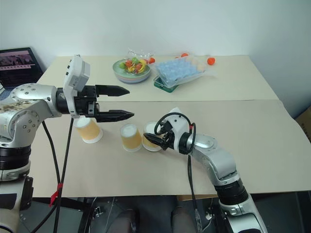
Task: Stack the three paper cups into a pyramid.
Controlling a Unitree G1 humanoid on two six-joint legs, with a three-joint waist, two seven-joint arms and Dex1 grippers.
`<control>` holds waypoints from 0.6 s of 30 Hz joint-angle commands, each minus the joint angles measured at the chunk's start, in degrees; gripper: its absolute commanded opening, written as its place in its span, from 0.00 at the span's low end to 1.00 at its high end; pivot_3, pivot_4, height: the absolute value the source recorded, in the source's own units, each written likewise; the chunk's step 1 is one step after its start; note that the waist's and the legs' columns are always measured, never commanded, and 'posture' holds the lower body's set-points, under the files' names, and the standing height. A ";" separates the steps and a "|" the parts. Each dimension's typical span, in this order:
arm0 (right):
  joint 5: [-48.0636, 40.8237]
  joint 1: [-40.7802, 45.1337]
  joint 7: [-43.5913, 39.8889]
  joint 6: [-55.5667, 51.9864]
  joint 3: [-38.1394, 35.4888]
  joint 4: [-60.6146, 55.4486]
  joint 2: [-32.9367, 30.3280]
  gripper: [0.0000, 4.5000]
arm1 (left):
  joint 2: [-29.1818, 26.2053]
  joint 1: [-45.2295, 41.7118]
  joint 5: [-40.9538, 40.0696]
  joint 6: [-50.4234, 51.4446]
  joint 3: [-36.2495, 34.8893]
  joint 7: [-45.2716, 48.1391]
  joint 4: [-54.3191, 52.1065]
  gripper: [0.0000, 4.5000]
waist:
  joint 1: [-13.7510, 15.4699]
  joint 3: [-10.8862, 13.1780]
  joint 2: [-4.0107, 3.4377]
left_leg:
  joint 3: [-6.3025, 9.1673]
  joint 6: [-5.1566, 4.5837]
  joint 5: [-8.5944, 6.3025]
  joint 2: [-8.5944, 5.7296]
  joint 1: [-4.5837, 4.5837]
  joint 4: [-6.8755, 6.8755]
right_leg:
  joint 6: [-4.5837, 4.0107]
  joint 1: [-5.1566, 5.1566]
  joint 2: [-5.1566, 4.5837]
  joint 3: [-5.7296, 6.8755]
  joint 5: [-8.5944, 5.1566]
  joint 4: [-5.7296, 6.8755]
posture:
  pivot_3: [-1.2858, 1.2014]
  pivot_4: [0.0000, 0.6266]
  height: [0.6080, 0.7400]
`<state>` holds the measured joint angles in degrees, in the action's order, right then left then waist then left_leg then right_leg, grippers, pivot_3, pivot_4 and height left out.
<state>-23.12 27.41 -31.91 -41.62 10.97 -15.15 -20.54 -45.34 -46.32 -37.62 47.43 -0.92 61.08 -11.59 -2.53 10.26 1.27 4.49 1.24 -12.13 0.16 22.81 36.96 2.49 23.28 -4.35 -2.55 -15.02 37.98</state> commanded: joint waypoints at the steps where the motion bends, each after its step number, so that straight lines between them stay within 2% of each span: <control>1: 0.63 1.25 -0.62 2.36 -0.81 0.16 0.46 0.97 | -0.39 -0.17 -0.85 -0.06 -1.85 -0.87 -1.74 1.00 | 0.00 0.00 0.00 | 0.00 0.00 0.00 0.00 0.00 0.00 | 0.00 0.00 0.00 0.00 0.00 0.00 | 0.52 0.24 1.00; 9: 1.46 1.72 -1.07 2.86 -1.22 0.63 0.74 0.99 | -0.66 -0.36 -1.16 -0.44 -1.86 -1.05 -1.10 1.00 | -0.06 0.00 0.00 | 0.00 0.00 0.00 0.00 -0.01 0.00 | 0.00 0.01 0.01 0.00 0.00 0.01 | 0.52 0.24 1.00; 14: -4.17 3.69 -1.13 -3.11 -6.37 -4.16 -0.21 0.99 | -0.44 -0.39 -0.80 -1.09 -1.62 -0.77 -0.38 1.00 | 0.00 0.00 0.00 | 0.00 0.00 0.00 0.00 0.00 0.00 | 0.00 0.01 0.00 0.00 0.00 0.01 | 0.52 0.24 1.00; 18: -14.75 5.69 2.49 -10.17 -15.79 -7.91 2.23 0.99 | 0.17 -0.71 -0.31 -2.00 -0.89 -0.39 0.65 1.00 | -0.01 0.00 0.00 | 0.01 0.00 0.00 0.01 0.00 0.00 | 0.00 0.01 0.00 0.01 0.00 0.02 | 0.52 0.24 1.00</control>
<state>-32.00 31.46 -31.26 -48.67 0.23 -19.31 -19.21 -45.19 -46.31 -38.28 46.67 -1.06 60.34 -10.66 -2.54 10.26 1.27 4.51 1.24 -12.13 0.17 22.81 36.95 2.48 23.29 -4.35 -2.54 -15.01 38.00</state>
